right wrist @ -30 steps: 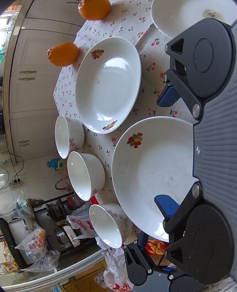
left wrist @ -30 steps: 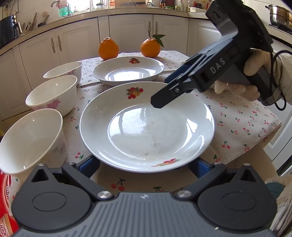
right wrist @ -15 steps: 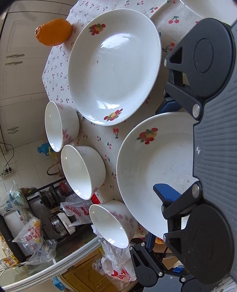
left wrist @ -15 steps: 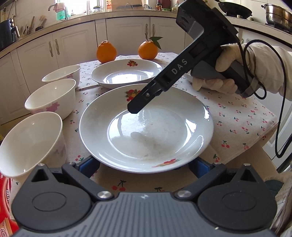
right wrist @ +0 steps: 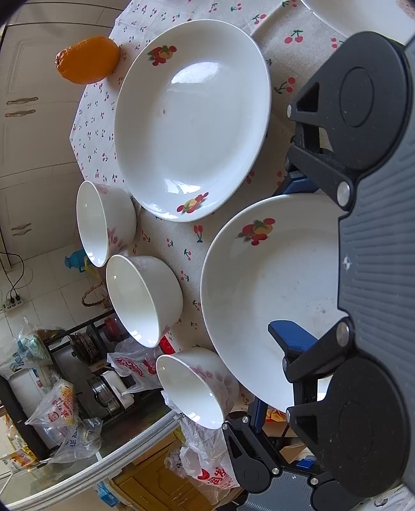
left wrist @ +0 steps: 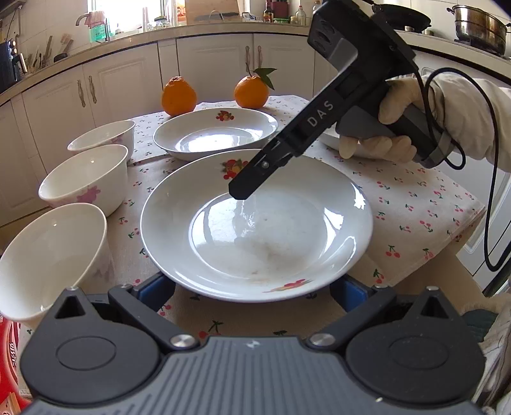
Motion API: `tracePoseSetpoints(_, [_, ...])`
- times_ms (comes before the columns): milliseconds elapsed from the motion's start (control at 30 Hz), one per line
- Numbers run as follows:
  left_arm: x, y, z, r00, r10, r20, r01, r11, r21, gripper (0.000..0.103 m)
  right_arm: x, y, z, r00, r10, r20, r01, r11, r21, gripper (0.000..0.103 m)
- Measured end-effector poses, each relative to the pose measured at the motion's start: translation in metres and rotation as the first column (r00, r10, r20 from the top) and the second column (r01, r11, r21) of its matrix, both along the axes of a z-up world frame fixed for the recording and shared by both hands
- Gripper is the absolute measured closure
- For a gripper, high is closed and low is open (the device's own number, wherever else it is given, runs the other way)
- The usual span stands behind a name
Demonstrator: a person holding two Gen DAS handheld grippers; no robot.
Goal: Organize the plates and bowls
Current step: 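Lift the large white plate with the right tool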
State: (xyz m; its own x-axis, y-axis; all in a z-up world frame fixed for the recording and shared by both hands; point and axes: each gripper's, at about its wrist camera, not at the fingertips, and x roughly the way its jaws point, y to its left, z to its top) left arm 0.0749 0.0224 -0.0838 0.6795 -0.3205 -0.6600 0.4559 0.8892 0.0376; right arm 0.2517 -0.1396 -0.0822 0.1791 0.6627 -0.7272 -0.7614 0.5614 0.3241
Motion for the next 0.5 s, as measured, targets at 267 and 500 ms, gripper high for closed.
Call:
tracePoseSetpoints(267, [0.001, 0.000, 0.002, 1.000, -0.007, -0.013, 0.007, 1.000, -0.004, 0.001, -0.004, 0.000, 0.001, 1.000, -0.015, -0.002, 0.015, 1.000, -0.003, 0.018])
tracePoseSetpoints(500, [0.002, -0.001, 0.008, 1.000, -0.023, -0.019, 0.022, 0.999, -0.024, 0.001, -0.009, -0.008, 0.007, 0.999, -0.035, 0.003, 0.035, 0.999, -0.005, 0.018])
